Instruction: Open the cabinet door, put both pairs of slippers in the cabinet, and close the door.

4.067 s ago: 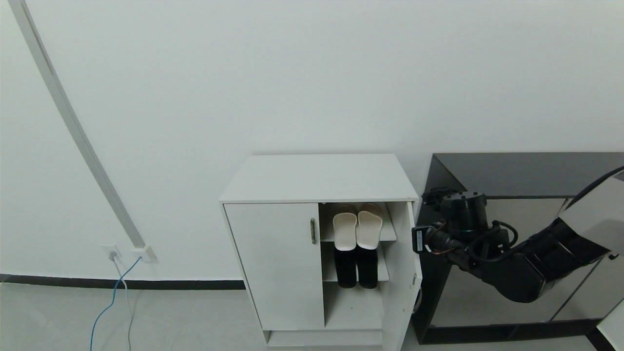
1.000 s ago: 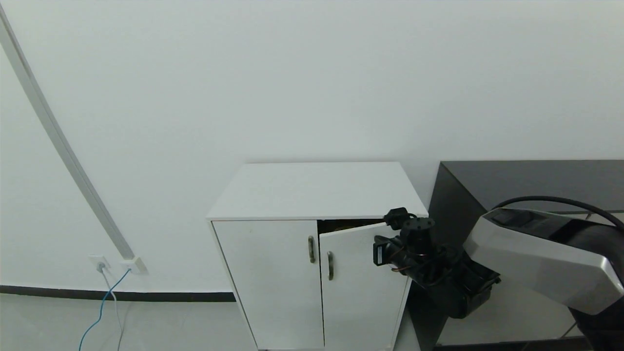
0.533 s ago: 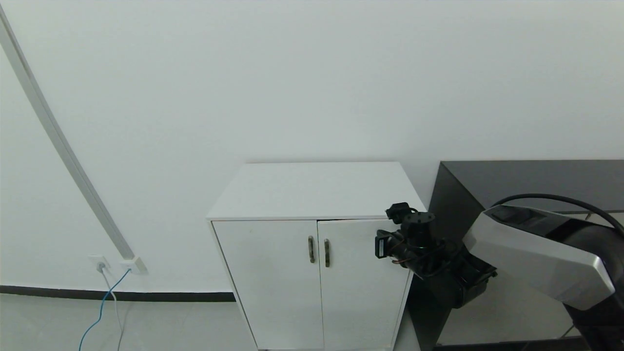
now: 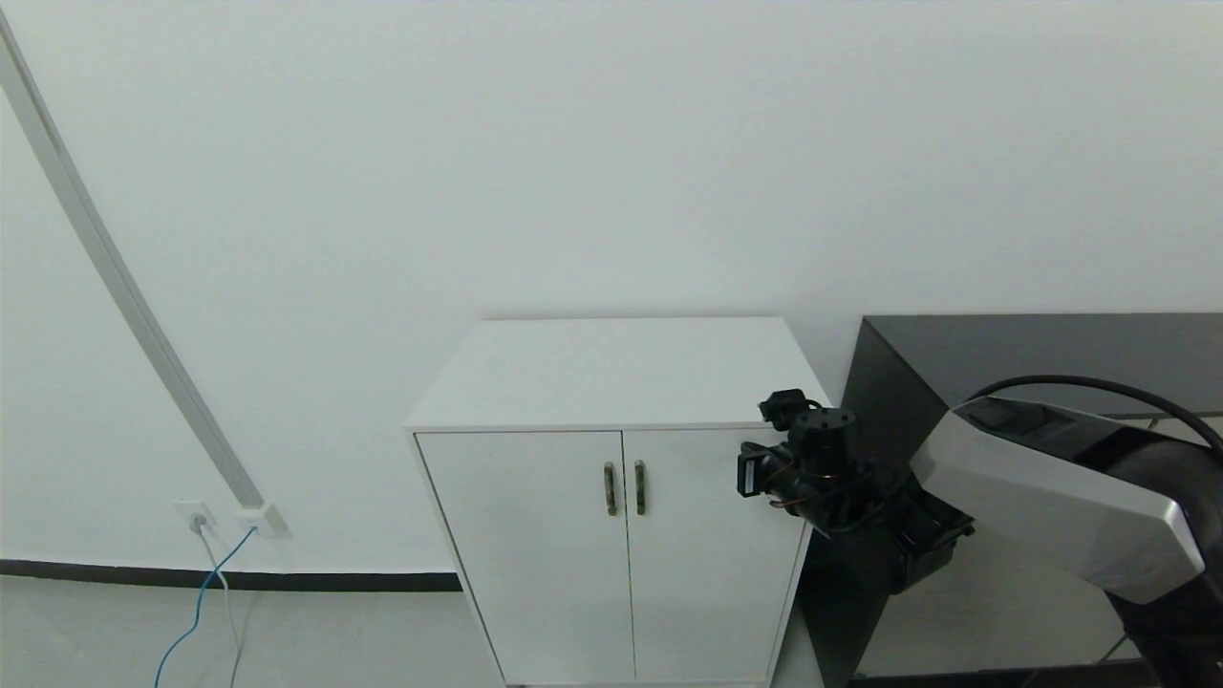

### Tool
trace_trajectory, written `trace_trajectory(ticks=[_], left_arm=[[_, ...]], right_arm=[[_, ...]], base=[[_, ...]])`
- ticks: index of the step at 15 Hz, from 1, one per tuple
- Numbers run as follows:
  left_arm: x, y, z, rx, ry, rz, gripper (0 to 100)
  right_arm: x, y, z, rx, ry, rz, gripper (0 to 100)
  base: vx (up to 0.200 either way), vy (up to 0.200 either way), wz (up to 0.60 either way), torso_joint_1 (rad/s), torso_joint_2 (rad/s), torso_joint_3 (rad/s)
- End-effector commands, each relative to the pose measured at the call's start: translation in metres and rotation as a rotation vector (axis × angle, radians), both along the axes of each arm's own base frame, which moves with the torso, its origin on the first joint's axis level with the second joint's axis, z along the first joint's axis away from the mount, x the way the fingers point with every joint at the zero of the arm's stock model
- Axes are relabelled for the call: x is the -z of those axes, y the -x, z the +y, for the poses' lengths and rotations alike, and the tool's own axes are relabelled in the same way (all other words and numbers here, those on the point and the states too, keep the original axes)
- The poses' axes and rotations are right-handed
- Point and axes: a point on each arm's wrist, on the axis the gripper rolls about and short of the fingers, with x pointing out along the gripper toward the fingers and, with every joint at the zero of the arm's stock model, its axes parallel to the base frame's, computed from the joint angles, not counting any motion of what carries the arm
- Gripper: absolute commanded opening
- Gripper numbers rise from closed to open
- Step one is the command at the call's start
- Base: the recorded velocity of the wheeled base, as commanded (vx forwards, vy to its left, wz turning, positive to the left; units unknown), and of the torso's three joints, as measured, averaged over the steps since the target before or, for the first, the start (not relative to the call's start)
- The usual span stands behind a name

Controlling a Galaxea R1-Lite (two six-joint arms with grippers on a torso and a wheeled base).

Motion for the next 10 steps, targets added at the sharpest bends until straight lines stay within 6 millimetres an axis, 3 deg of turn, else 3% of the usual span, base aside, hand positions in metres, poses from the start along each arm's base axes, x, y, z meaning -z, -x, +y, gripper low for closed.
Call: trace_trajectory(ticks=[1, 6, 10], left_arm=[[0.0, 0.0, 0.0, -0.001, 0.0, 0.002, 0], [0.0, 0.0, 0.0, -0.001, 0.0, 0.0, 0], [0.0, 0.0, 0.0, -0.001, -0.001, 0.0, 0]], right_arm=[[-0.004, 0.004, -0.001, -0.002, 0.0, -0.001, 0], [-0.037, 0.05, -0.022, -0.003, -0.006, -0.012, 0], [-0.071, 0.107, -0.064, 0.037, -0.02, -0.041, 0]], base=[[0.0, 0.0, 0.0, 0.0, 0.0, 0.0], [0.0, 0.0, 0.0, 0.0, 0.0, 0.0], [0.0, 0.0, 0.0, 0.0, 0.0, 0.0]])
